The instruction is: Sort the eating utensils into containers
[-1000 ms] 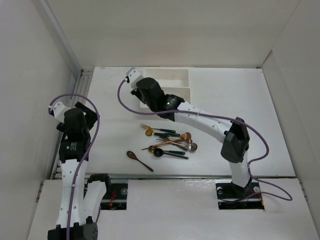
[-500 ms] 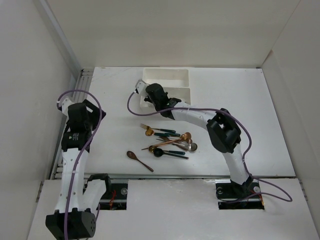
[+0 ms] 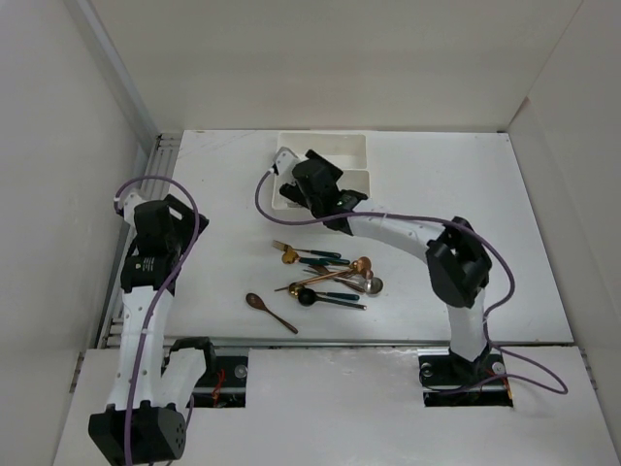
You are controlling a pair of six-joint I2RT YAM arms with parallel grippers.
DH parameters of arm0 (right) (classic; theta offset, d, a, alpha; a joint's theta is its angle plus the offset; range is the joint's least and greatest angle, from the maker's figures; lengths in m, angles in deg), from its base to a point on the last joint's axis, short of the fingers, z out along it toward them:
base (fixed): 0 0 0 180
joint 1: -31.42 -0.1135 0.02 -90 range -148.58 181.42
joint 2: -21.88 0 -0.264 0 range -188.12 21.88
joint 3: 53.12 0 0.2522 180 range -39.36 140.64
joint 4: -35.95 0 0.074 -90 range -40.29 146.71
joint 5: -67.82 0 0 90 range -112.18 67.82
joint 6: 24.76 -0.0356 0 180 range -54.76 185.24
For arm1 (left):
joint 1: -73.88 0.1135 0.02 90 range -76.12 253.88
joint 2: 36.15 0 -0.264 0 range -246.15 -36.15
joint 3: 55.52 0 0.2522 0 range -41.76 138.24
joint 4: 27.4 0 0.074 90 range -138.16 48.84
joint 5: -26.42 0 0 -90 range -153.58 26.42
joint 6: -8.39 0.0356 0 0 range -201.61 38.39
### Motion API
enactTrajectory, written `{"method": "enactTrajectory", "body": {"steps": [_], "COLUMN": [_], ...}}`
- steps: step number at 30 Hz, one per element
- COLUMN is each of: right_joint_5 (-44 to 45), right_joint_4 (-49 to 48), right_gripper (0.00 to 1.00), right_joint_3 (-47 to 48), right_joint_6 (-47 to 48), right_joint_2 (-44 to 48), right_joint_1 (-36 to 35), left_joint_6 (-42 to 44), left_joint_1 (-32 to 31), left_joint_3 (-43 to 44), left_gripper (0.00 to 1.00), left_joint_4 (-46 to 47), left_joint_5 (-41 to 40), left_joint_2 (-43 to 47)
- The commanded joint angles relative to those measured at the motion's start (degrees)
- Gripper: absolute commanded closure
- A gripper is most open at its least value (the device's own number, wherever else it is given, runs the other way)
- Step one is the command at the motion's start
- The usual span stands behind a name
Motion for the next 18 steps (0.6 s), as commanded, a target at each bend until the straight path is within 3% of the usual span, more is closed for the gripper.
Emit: {"method": "enactTrajectory", "body": {"steps": [1, 2, 3, 5, 7, 12, 18], "right_joint_5": [2.9, 1.1, -6.1, -13.4, -18.2, -18.9, -19.1], "right_joint_4": [4.4, 8.6, 13.2, 22.2, 23.2, 21.1, 19.8], "right_gripper": [0.16, 0.15, 0.0, 0.0, 0.0, 0.02, 0.12], "right_joint_3": [0.5, 0.5, 1.3, 0.5, -4.9, -12.1, -12.1], "right_joint_6": [-9.7, -17.7, -21.8, -28.7, -37.4, -48.7, -56.9], "right_joint_2": [10.1, 12.4, 13.2, 14.9, 16.0, 15.4, 9.4], "right_joint_1": [-3.7, -5.0, -6.2, -10.0, -14.7, -24.0, -26.3], "left_joint_6": [0.2, 0.2, 0.2, 0.2, 0.2, 0.2, 1.3], "left_joint_1": [0.1, 0.1, 0.6, 0.7, 0.7, 0.7, 0.7], "left_joint_3": [0.4, 0.4, 0.4, 0.4, 0.4, 0.4, 1.5], "left_gripper": [0.28, 0.28, 0.28, 0.28, 0.28, 0.28, 0.28], "left_joint_4": [1.0, 1.0, 1.0, 0.5, 0.5, 0.5, -1.8], "left_joint_5": [-1.5, -1.5, -2.1, -2.8, -3.9, -5.2, -5.9], "left_joint_2": [2.1, 2.1, 2.8, 3.4, 5.0, 7.8, 12.3]}}
